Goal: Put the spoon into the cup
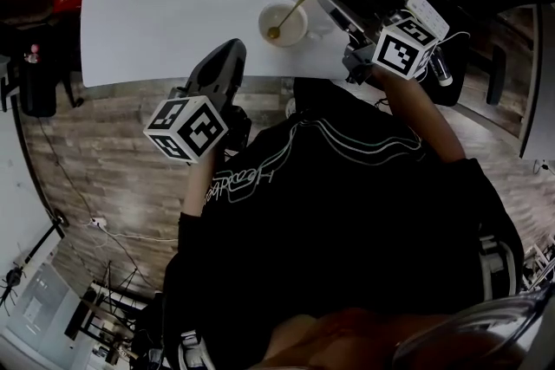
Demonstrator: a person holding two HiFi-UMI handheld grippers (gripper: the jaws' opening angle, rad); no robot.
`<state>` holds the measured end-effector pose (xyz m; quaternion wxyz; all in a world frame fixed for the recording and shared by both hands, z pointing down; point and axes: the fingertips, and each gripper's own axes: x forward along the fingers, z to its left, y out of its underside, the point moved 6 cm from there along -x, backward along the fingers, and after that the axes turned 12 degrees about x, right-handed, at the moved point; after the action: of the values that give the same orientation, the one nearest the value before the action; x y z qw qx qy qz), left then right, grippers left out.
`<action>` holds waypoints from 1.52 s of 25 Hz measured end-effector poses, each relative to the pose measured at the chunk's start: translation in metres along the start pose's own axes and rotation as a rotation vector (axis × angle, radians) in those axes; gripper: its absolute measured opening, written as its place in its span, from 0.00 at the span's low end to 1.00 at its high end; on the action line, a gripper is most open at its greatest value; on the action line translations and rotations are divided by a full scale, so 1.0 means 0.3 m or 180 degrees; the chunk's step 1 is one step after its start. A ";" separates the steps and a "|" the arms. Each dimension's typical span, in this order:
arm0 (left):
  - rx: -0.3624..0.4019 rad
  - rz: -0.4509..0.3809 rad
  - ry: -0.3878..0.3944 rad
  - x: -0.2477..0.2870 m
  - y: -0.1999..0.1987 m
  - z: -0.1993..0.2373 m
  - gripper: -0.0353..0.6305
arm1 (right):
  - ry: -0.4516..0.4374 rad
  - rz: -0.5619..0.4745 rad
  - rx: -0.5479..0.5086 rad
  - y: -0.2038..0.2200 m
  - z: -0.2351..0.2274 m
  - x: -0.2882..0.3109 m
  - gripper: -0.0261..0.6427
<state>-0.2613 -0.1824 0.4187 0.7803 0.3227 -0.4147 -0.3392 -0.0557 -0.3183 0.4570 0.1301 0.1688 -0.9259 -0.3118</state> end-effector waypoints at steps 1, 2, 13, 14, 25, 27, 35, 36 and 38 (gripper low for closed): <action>0.0017 -0.0016 0.0005 -0.008 0.001 -0.008 0.06 | -0.0013 -0.0046 -0.0007 -0.006 0.011 -0.015 0.16; 0.0035 -0.0032 0.0011 -0.017 0.002 -0.016 0.06 | -0.0034 -0.0092 -0.0015 -0.012 0.025 -0.031 0.16; 0.0232 -0.0282 0.0098 -0.143 -0.014 -0.137 0.06 | -0.0444 -0.0228 -0.0442 -0.015 0.298 -0.173 0.08; 0.0255 -0.0310 0.0112 -0.157 -0.019 -0.148 0.06 | -0.0490 -0.0219 -0.0492 -0.010 0.325 -0.182 0.07; 0.0385 -0.0463 0.0204 -0.236 -0.021 -0.209 0.06 | -0.0616 0.0341 -0.0816 0.108 0.455 -0.225 0.04; 0.0397 -0.0456 0.0196 -0.237 -0.018 -0.207 0.06 | -0.0584 0.0407 -0.0877 0.124 0.459 -0.219 0.03; 0.0426 -0.0442 0.0290 -0.228 -0.010 -0.222 0.06 | -0.0452 0.0349 -0.0862 0.127 0.445 -0.226 0.03; 0.0434 -0.0442 0.0291 -0.229 -0.011 -0.221 0.06 | -0.0453 0.0319 -0.0849 0.124 0.446 -0.228 0.03; 0.0440 -0.0442 0.0290 -0.228 -0.012 -0.217 0.06 | -0.0460 0.0290 -0.0826 0.121 0.447 -0.228 0.03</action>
<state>-0.2351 -0.1154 0.3573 0.7489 0.4188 -0.3778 -0.3480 -0.0483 -0.1926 0.3668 0.0979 0.0856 -0.8915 -0.4340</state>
